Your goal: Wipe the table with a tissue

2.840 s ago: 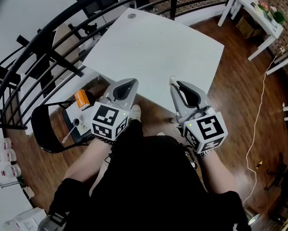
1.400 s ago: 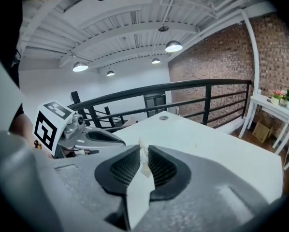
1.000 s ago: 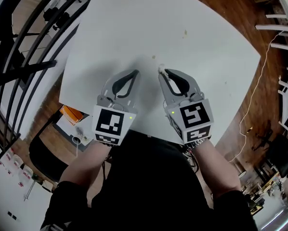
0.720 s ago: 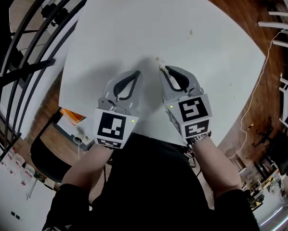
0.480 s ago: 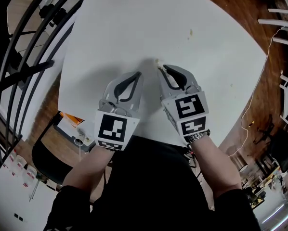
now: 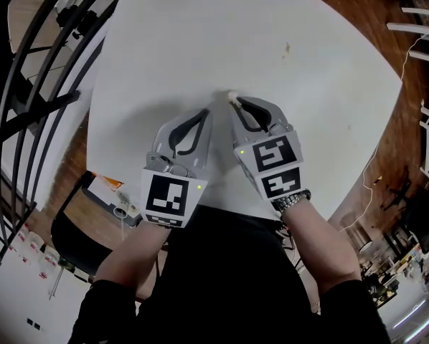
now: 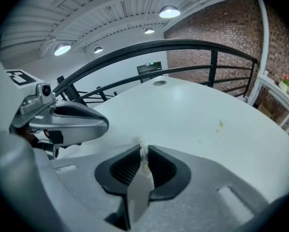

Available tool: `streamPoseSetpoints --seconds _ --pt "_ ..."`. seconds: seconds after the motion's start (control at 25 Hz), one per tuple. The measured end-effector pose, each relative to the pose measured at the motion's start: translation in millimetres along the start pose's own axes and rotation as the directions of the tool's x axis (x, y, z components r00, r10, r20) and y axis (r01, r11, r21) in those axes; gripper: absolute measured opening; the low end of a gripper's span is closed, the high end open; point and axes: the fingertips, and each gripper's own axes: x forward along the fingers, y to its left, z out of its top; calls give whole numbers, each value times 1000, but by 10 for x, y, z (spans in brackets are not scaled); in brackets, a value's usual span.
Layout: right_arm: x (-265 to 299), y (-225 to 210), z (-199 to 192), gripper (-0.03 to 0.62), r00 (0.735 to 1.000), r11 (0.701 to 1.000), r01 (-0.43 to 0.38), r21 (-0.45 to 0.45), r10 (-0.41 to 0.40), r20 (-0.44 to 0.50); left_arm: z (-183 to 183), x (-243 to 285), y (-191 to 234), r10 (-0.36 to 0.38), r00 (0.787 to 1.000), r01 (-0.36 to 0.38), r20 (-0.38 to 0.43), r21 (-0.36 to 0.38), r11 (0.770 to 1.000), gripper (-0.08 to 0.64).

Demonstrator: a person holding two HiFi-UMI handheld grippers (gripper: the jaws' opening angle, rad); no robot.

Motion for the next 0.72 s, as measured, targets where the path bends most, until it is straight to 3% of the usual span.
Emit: streamPoseSetpoints --seconds 0.72 --pt "80 -97 48 40 999 1000 23 -3 -23 -39 -16 61 47 -10 1000 10 -10 -18 1000 17"
